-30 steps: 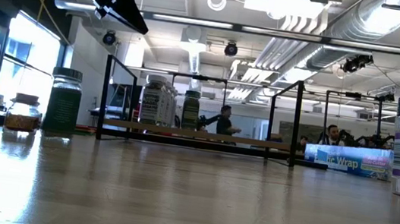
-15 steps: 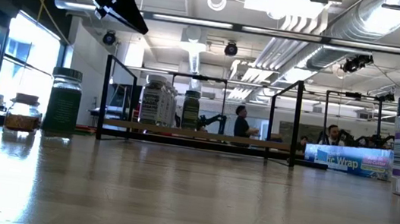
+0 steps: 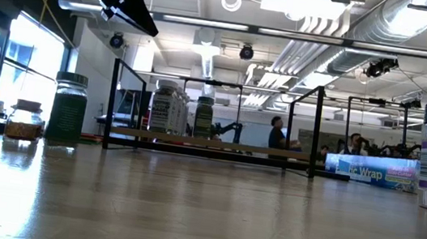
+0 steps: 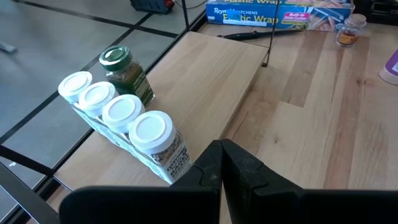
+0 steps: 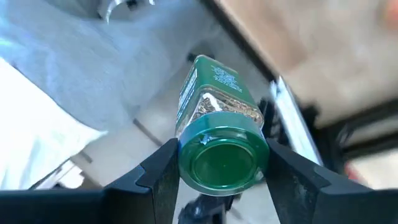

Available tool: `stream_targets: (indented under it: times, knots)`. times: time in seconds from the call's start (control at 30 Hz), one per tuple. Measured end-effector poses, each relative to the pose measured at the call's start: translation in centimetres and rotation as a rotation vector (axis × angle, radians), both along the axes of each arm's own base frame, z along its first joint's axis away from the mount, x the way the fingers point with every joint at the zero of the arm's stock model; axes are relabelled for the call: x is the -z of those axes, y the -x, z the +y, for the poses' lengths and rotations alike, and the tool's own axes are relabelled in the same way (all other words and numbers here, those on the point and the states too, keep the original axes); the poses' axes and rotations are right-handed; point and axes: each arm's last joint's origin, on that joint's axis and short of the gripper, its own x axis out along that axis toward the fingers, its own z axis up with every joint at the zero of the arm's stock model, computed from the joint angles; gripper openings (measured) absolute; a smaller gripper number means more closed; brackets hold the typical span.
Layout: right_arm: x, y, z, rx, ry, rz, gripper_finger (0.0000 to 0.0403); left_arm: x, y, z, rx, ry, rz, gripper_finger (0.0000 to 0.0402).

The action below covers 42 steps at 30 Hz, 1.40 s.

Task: Shelf spices
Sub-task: Put the bottom right green seasoning bottle on the shelf aligned with the other green seasoning bottle

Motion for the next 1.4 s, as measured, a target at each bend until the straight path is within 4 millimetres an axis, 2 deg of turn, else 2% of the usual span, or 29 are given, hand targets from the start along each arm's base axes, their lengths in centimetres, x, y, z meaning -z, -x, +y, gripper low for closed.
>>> stream_targets:
  times: [0.13,0.27,0.47,0.63,0.9,1.13,1.27,1.4]
  knots:
    - [-0.8,-4.4,-2.6,-0.107,0.109,-0.077,0.0187,0.0,0.0,0.0,0.000,0.000,0.000,0.0000]
    - [-0.1,-9.4,-6.2,-0.259,0.242,-0.128,0.0187,0.0,0.0,0.0,0.001,0.000,0.000,0.0000]
    - [3.8,-16.6,-12.3,-0.515,0.427,-0.190,0.0187,0.0,0.0,0.0,0.000,0.000,0.000,0.0000]
    - [7.5,-20.6,-16.6,-0.647,0.499,-0.208,0.0187,0.0,0.0,0.0,0.000,0.000,0.000,0.0000]
    - [10.9,-23.3,-19.8,-0.767,0.560,-0.226,0.0187,0.0,0.0,0.0,0.000,0.000,0.000,0.0000]
    - [11.3,-24.6,-20.6,-0.791,0.628,-0.308,0.0190,0.0,0.0,0.0,0.000,0.000,0.000,0.0000]
    - [11.1,-25.1,-20.6,-0.785,0.688,-0.351,0.0231,0.0,0.0,0.0,0.000,0.000,0.000,0.0000]
    - [11.1,-25.4,-20.6,-0.815,0.706,-0.386,0.0245,0.0,0.0,0.0,0.000,0.000,0.000,0.0000]
